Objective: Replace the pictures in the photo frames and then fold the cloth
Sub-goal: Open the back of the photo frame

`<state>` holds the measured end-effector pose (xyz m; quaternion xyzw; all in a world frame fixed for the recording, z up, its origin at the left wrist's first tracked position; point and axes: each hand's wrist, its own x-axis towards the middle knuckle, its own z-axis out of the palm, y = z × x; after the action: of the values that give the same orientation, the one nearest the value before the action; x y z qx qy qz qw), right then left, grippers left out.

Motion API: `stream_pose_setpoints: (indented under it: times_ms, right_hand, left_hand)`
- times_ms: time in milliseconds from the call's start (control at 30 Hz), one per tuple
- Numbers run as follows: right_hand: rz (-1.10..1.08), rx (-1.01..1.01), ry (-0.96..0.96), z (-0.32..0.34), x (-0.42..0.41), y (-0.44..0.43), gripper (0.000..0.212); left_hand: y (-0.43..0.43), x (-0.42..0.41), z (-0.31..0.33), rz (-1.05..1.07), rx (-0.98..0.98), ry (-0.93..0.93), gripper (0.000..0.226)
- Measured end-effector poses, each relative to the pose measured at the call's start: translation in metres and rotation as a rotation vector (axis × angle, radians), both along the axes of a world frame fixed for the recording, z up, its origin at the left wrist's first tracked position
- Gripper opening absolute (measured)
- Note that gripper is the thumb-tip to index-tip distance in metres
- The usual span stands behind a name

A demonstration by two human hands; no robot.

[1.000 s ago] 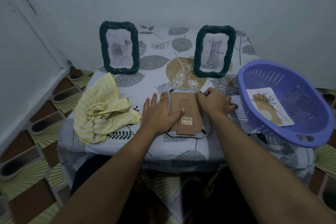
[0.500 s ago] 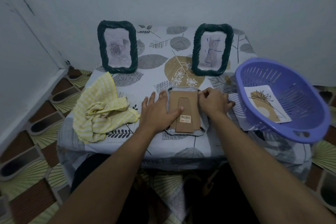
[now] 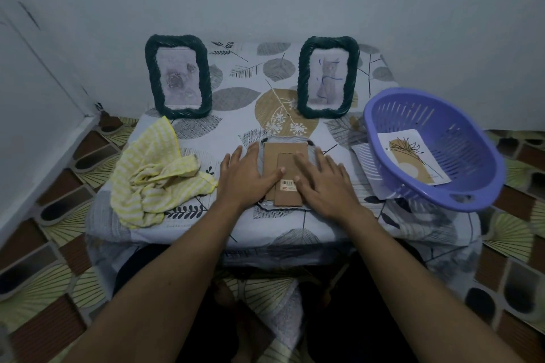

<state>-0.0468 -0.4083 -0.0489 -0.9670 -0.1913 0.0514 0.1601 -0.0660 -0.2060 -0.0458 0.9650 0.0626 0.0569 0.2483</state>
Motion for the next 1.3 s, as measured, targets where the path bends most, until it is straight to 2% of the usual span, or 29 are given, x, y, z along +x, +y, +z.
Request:
stream_pose_setpoints:
  times_ms: [167,267,333,400,533,600,1033,1167,1233,1300]
  right_hand:
    - [-0.015,-0.042,0.001,0.002,-0.001,0.001,0.054]
    - [-0.020,-0.044,0.005,0.003,-0.002,0.002,0.054]
    - [-0.024,-0.041,0.014,0.003,-0.003,0.002,0.053]
    - [-0.027,-0.032,0.015,0.003,-0.004,0.002,0.053]
    - [-0.032,-0.034,0.013,0.002,-0.003,0.002,0.053]
    - [-0.036,-0.037,0.019,0.002,-0.003,0.002,0.053]
    - [-0.045,-0.031,0.030,0.004,-0.003,0.003,0.053]
    - [-0.042,-0.032,0.029,0.005,-0.004,0.003,0.053]
    - [-0.039,-0.030,0.034,0.005,-0.005,0.003,0.053]
    - [-0.041,-0.029,0.035,0.005,-0.004,0.003,0.053]
  left_hand:
    - [0.006,-0.007,0.003,-0.040,-0.183,-0.150,0.073]
    - [0.007,-0.022,0.009,-0.087,-0.305,-0.279,0.047]
    - [0.010,-0.032,0.010,-0.142,-0.304,-0.298,0.029]
    - [0.014,-0.042,0.009,-0.207,-0.280,-0.227,0.029]
    - [0.026,-0.053,0.009,-0.240,-0.296,-0.079,0.045]
    - [0.026,-0.056,0.011,-0.244,-0.300,-0.058,0.043]
    - [0.023,-0.061,0.000,-0.386,-0.273,-0.166,0.009]
    - [0.026,-0.059,0.003,-0.386,-0.316,-0.114,0.011]
    - [0.027,-0.054,0.008,-0.332,-0.337,-0.067,0.032]
    - [0.024,-0.046,0.011,-0.260,-0.260,-0.048,0.059]
